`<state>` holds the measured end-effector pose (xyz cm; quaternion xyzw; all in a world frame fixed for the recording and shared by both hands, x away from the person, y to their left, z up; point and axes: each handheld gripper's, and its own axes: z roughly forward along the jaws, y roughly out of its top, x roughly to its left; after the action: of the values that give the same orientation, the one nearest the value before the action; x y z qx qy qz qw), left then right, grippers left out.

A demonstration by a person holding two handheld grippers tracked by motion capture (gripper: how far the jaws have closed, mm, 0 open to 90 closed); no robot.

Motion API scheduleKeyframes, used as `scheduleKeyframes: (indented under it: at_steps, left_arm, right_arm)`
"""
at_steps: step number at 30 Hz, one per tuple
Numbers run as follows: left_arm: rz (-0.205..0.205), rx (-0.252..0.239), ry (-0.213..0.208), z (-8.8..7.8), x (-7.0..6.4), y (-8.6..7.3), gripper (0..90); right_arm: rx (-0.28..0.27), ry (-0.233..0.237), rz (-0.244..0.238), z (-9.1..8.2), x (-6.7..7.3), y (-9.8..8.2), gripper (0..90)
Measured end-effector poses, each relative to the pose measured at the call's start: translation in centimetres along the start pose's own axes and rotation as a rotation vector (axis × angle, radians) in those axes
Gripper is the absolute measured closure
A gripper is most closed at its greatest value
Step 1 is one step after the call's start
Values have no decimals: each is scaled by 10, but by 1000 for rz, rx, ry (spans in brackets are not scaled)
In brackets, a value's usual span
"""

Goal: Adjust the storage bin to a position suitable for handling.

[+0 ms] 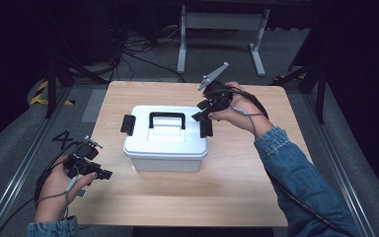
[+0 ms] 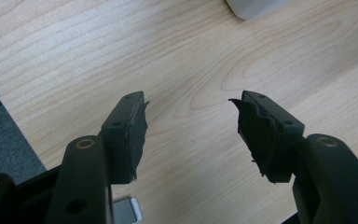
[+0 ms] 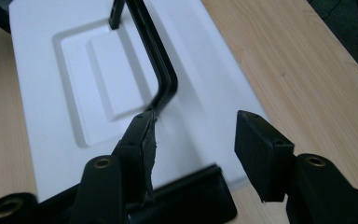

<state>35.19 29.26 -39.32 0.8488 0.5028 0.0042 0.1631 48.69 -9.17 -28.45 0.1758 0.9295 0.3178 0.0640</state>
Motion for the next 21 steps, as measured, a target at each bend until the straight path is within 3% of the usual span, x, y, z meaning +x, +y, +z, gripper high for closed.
scheduleKeyframes:
  at_steps: [8,17,21]
  left_arm:
    - [-24,-5,-7,-1,5,-6,432]
    - [-3,3,-16,3,5,2,433]
    - [0,1,-21,4,5,5,432]
  right_arm:
    - [23,55,-31,35,8,24,488]
    - [49,83,-39,53,11,37,497]
    - [64,86,-51,59,13,39,543]
